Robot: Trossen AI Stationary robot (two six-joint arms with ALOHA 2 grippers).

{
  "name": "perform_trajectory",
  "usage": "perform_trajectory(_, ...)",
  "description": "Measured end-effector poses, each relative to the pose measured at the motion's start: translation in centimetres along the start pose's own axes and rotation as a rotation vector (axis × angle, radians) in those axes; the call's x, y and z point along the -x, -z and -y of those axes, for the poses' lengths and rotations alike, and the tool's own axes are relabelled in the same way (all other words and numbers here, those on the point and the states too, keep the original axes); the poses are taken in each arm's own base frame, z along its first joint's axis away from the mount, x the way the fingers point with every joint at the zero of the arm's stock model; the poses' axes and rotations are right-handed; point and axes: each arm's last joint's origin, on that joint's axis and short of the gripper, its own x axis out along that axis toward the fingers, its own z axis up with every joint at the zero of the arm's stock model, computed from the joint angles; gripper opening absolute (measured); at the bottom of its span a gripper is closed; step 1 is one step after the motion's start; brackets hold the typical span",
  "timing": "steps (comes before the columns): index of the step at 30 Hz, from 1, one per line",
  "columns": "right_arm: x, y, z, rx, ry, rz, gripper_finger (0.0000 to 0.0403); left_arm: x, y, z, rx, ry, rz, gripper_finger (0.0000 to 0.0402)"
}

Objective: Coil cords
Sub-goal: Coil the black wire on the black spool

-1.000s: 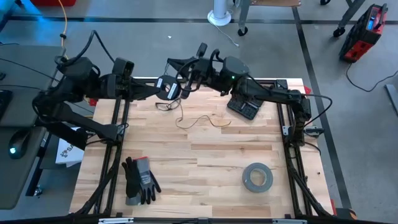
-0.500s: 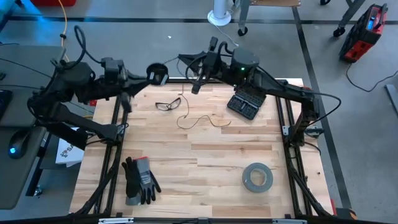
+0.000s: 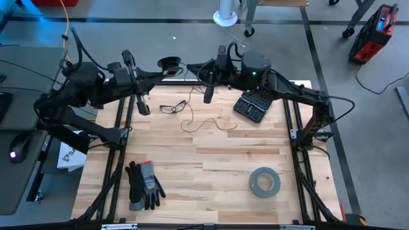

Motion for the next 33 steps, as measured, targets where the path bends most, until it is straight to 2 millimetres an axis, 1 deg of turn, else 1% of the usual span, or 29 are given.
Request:
perform_trajectory(3, 0.4, 0.3, 0.1, -0.067, -0.024, -0.067, 0.0039, 0.1, -0.3, 0.1, 0.022, 0.002, 0.030, 0.0001)
perform_trajectory(8, 0.5, 1.0, -0.3, -0.092, -0.051, -0.137, 0.0105, 0.3, -1.2, 0.0, 0.068, -0.003, 0.105, 0.0001)
perform_trajectory(12, 0.3, 1.3, -0.6, -0.134, -0.082, -0.154, 0.0132, 0.4, -1.5, -0.1, 0.086, -0.010, 0.137, 0.0001)
perform_trajectory(16, 0.1, 1.5, -0.9, -0.143, -0.121, -0.154, 0.0135, 0.4, -1.5, 0.0, 0.086, -0.009, 0.135, 0.0001)
perform_trajectory(18, 0.0, 1.6, -0.9, -0.143, -0.123, -0.156, 0.0135, 0.4, -1.5, 0.0, 0.095, -0.010, 0.139, 0.0001)
perform_trajectory(23, -0.7, 2.5, -1.1, -0.141, -0.123, -0.183, 0.0135, 0.4, -1.6, 0.0, 0.100, 0.000, 0.149, 0.0001)
perform_trajectory(27, -0.7, 2.6, -1.1, -0.141, -0.122, -0.188, 0.0134, 0.3, -1.6, 0.0, 0.098, 0.003, 0.148, 0.0001)
perform_trajectory(30, -0.7, 2.7, -1.1, -0.139, -0.121, -0.198, 0.0125, 0.3, -1.6, 0.0, 0.098, 0.003, 0.148, 0.0001)
perform_trajectory(33, -0.7, 2.7, -1.1, -0.131, -0.122, -0.198, 0.0105, 0.3, -1.6, 0.0, 0.098, 0.003, 0.148, 0.0001)
